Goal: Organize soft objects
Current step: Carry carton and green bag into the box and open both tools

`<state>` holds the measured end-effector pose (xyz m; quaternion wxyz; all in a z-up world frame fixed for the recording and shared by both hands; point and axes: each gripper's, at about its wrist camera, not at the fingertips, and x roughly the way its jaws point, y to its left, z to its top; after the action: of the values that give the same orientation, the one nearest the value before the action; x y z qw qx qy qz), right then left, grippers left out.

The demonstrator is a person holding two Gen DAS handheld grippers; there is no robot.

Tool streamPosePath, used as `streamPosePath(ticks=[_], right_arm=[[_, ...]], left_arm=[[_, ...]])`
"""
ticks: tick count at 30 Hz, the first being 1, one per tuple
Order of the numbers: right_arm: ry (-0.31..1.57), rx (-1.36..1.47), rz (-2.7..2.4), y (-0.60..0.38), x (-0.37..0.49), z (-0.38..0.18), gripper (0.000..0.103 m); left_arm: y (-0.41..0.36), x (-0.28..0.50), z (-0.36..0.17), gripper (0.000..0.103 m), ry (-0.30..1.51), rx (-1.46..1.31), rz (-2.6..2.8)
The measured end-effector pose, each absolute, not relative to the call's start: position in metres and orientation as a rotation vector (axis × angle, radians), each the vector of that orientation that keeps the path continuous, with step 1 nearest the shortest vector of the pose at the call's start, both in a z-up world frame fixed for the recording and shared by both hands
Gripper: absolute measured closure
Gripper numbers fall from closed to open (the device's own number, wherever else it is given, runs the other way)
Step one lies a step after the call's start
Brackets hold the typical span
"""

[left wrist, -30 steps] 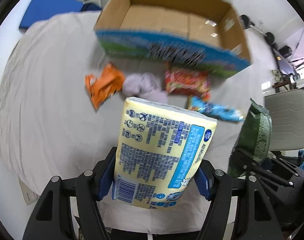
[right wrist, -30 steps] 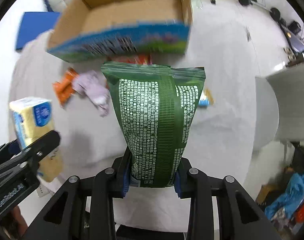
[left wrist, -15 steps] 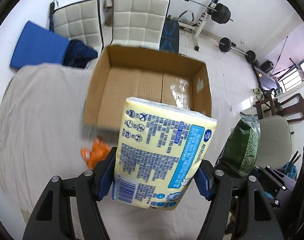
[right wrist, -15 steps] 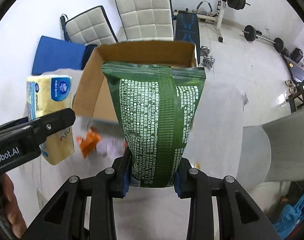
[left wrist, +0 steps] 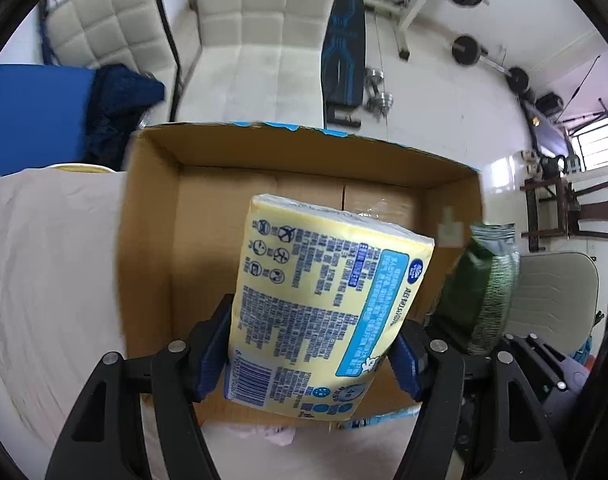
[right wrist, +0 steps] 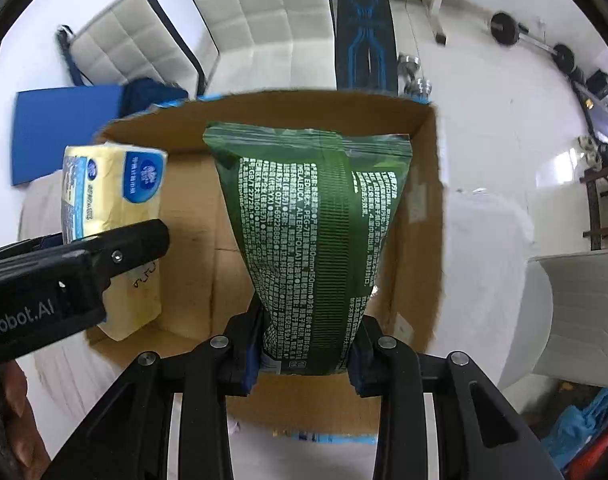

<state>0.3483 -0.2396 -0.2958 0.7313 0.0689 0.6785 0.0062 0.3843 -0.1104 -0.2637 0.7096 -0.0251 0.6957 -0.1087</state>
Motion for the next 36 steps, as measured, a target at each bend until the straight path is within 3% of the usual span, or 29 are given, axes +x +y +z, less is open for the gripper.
streamPosePath(ticks=[8,22,27,31,36], right_arm=[[1.627,0.140,-0.021,-0.240,0.386,-0.360,0.067],[1.685,0.133,-0.040,-0.235,0.384,-0.367,0.065],[1.691,0.123,-0.036,-0.231,0.380,-0.358,0.041],[1.689,0.094,-0.035,-0.225,0.372,-0.346,0.039],[1.663,0.088,-0.027,-0.218,0.358,-0.324,0.009]], left_arm=[[-0.129,0.428,-0.336,0.036,1.710,-0.078,-0.229],[-0.135,0.439,-0.367,0.036,1.774,-0.090,-0.241],[-0.127,0.438,-0.365,0.036,1.795,-0.113,-0.205],[-0.122,0.435,-0.348,0.033,1.754,-0.078,-0.193],[-0.117,0.425,-0.317,0.009,1.694,-0.081,-0.195]])
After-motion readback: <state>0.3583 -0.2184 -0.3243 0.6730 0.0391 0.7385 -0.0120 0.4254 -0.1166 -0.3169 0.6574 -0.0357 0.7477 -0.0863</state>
